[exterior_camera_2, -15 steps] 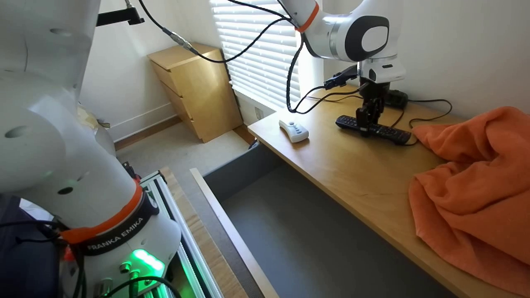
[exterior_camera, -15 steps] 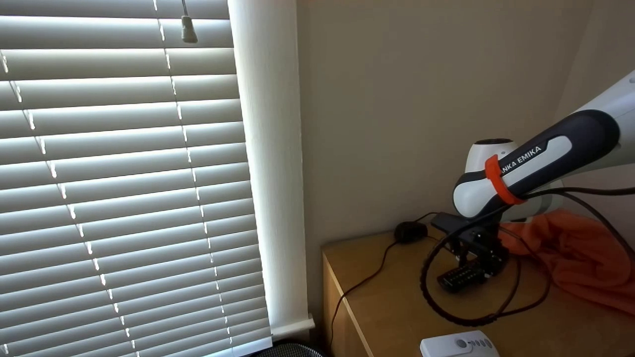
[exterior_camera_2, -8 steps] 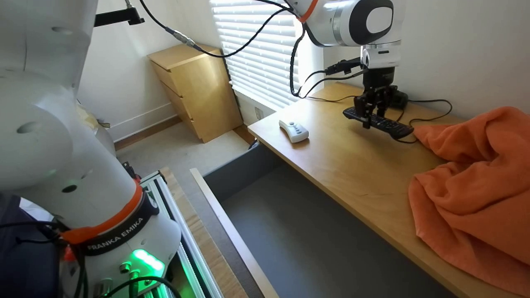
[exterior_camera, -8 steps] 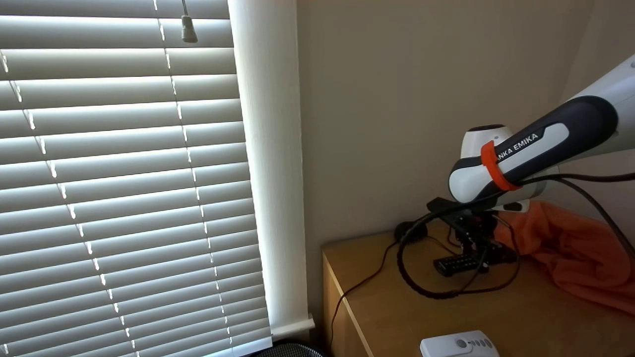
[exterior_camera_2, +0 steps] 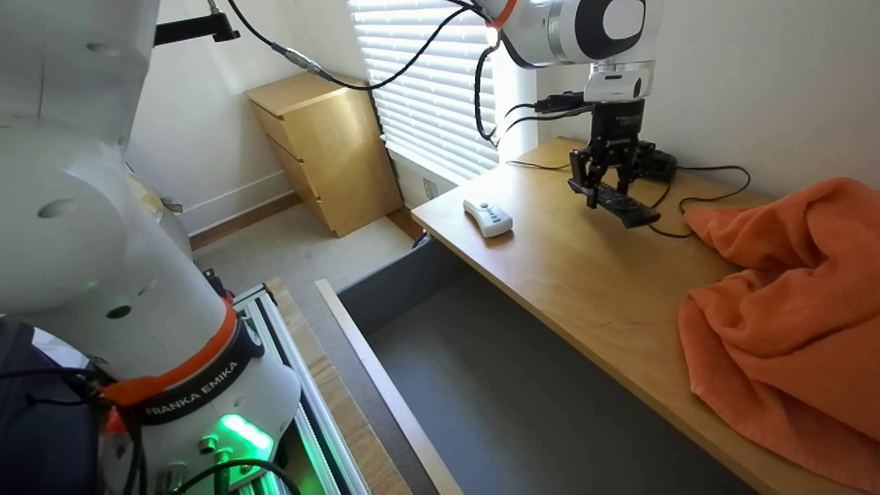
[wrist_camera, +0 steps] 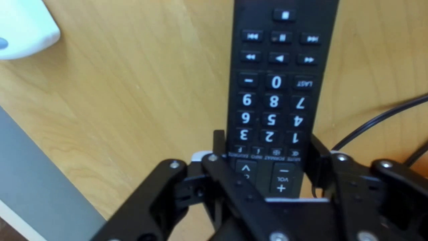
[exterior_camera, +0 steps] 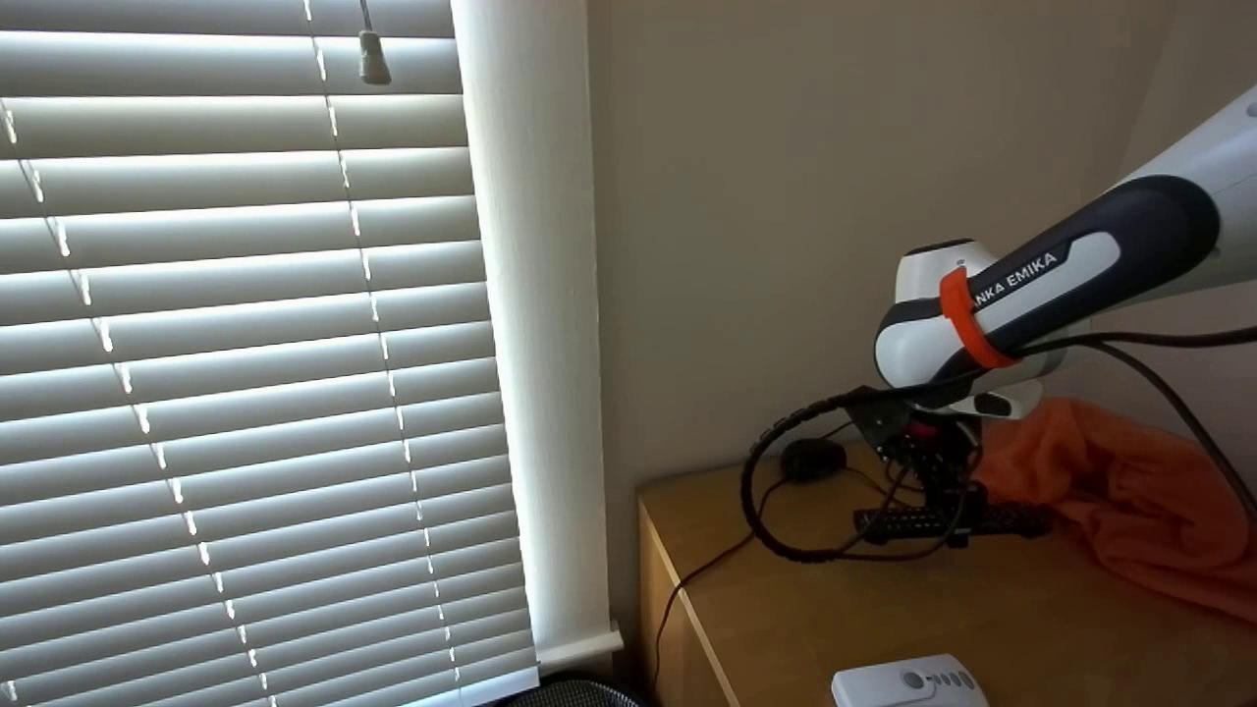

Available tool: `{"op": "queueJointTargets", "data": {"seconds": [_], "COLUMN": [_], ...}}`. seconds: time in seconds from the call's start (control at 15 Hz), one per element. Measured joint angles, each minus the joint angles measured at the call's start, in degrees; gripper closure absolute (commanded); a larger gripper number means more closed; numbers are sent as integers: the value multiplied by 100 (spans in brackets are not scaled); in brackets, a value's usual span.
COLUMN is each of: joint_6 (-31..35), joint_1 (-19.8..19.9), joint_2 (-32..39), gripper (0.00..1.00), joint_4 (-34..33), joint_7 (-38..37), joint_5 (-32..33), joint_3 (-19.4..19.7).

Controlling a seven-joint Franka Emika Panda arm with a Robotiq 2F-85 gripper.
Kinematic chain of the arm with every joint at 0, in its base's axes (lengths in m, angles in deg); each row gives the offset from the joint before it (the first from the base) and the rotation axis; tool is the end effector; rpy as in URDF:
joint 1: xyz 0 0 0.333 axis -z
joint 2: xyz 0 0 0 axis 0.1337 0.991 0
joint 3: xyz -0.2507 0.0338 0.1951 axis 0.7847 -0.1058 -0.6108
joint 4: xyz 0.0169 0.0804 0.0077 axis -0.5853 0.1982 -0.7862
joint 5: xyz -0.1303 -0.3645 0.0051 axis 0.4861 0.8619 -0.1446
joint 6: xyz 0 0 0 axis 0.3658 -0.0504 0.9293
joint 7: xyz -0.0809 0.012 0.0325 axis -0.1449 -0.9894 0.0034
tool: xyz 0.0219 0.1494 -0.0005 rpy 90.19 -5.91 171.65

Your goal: Turn the remote to the right

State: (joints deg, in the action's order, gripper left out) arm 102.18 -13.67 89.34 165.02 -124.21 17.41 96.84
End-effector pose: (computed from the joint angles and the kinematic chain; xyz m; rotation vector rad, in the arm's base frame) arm 0.6461 -0.0783 0.1806 1.5976 -2.4594 0.0263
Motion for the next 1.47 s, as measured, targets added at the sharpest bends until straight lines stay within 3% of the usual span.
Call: {"op": "queueJointTargets", "data": {"seconds": [0.33, 0.73, 1.47], "joint_6": [124, 812, 811], "joint_1": [160, 281, 356], "joint_2": [13, 37, 54], "gripper": [69, 69, 69], "joint_4": [25, 196, 400], "joint_7": [-806, -1625, -3247], "joint_5": [-498, -731, -988], "joint_3": [-165, -195, -215]}}
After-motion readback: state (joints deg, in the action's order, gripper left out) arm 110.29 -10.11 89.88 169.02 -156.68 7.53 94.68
